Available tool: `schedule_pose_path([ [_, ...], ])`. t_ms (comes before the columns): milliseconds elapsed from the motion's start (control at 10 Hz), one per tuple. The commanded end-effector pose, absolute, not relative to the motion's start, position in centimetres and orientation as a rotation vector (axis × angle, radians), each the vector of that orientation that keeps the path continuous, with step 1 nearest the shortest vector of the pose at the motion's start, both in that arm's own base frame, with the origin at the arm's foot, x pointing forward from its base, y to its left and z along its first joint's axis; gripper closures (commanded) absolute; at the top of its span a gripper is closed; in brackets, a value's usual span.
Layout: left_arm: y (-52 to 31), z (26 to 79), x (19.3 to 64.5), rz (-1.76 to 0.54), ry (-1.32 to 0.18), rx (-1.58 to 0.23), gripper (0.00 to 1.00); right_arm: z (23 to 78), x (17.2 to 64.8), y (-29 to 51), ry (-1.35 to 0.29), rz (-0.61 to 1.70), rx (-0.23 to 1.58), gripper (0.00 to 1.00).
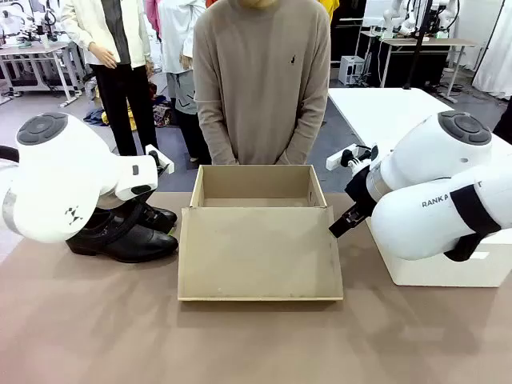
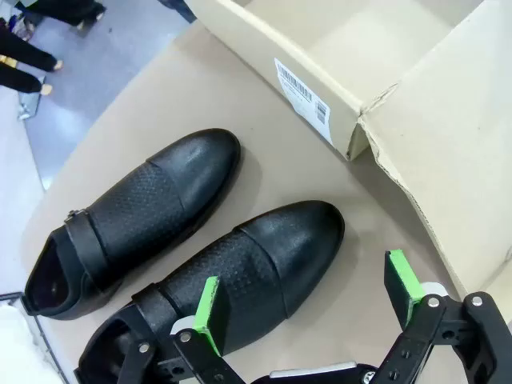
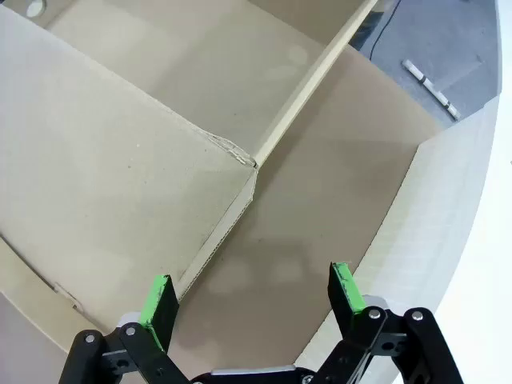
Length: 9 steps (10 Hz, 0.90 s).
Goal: Pack the shoes into the box.
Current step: Place one shoe of the Shoes into the Shoes Box.
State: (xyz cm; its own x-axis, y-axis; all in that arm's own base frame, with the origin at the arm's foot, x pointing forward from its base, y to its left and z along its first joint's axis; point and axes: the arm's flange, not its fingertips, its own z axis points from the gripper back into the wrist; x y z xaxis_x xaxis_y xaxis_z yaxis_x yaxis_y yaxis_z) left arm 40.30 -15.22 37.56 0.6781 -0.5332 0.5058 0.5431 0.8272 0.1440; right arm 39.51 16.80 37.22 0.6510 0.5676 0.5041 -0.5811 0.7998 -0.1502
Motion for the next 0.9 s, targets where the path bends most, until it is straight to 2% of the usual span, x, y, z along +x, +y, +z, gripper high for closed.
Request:
schedule_pose_path([
  [0,-15.22,37.60,40.31,-0.604,-0.563,-0.019,0.00,37.23,39.51,16.80,-0.564,0.652,0.026,0.00],
  [800,-15.22,37.60,40.31,-0.604,-0.563,-0.019,0.00,37.23,39.51,16.80,-0.564,0.652,0.026,0.00],
])
